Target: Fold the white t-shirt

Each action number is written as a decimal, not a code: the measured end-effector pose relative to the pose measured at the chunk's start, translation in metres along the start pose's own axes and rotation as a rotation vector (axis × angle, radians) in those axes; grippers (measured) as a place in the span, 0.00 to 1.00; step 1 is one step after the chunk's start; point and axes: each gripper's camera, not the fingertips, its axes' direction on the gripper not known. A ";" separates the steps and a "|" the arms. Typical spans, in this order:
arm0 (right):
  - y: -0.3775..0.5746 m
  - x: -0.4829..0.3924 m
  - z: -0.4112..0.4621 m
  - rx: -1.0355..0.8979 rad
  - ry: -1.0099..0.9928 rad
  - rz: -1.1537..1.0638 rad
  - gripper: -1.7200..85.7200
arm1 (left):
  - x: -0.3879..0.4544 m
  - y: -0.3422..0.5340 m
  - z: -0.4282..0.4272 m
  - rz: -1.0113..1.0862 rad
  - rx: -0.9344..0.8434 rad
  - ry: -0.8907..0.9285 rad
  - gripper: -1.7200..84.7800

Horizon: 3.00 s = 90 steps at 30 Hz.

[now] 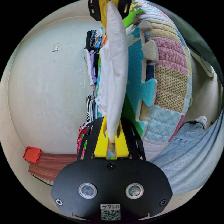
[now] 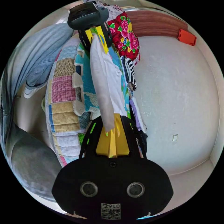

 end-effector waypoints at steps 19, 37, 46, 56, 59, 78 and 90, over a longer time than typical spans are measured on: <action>0.008 0.089 -0.026 0.249 -0.338 0.384 0.15 | -0.148 -0.010 0.127 -0.048 -0.151 0.628 0.01; -0.086 0.116 0.076 -0.021 -0.131 0.148 0.05 | -0.107 0.017 0.188 0.043 -0.027 0.345 0.02; -0.114 0.210 0.095 0.093 -0.528 -0.136 0.03 | -0.105 0.038 0.191 0.254 0.077 0.521 0.02; -0.186 0.371 0.146 0.247 -0.841 -0.260 0.02 | -0.245 0.059 0.269 0.186 0.150 0.888 0.02; -0.226 0.416 0.194 0.209 -0.853 -0.239 0.02 | -0.289 0.050 0.332 0.092 0.064 0.875 0.02; -0.500 0.413 0.570 -0.098 0.297 -0.151 0.03 | -0.286 0.012 0.754 -0.130 -0.148 -0.010 0.01; -0.475 0.407 0.591 -0.081 0.054 0.003 0.04 | -0.265 0.046 0.737 -0.284 0.022 -0.055 0.01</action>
